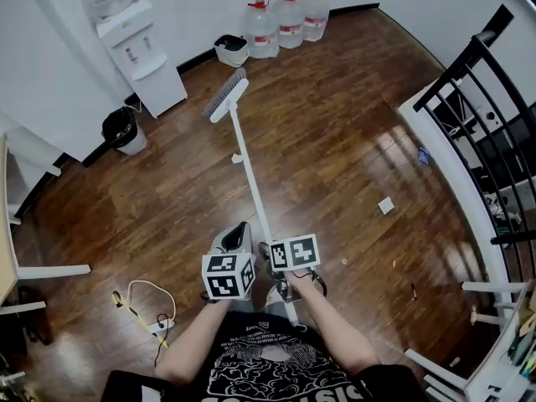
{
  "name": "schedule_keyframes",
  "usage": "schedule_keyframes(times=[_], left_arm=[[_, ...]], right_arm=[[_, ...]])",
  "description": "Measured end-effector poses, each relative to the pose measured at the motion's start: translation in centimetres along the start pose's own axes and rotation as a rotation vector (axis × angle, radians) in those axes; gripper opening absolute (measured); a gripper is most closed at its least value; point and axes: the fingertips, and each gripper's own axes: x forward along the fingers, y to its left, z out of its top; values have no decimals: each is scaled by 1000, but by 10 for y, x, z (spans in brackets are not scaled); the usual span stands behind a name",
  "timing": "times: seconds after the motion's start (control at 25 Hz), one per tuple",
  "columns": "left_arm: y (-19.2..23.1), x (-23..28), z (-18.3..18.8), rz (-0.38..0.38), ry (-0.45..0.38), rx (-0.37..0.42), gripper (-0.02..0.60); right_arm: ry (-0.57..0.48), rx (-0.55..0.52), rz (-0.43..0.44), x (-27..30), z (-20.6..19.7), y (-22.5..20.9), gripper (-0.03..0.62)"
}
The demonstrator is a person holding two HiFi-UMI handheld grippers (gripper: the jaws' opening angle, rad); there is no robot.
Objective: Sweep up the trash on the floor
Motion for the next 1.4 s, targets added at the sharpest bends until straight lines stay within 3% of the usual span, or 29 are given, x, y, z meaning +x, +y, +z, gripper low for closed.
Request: schedule_keyframes(times=[0.32, 0.52, 1.0, 1.4], left_arm=[[83, 74, 45, -24, 84, 8, 5], [123, 116, 49, -58, 138, 1, 5], [175, 187, 54, -70, 245, 31, 5], [205, 206, 50, -70, 320, 57, 5]], right_arm=[[98, 83, -20, 95, 69, -5, 77], [182, 123, -53, 147, 95, -22, 77], [361, 223, -69, 226, 102, -55, 77], [469, 307, -98, 251, 113, -90, 77]])
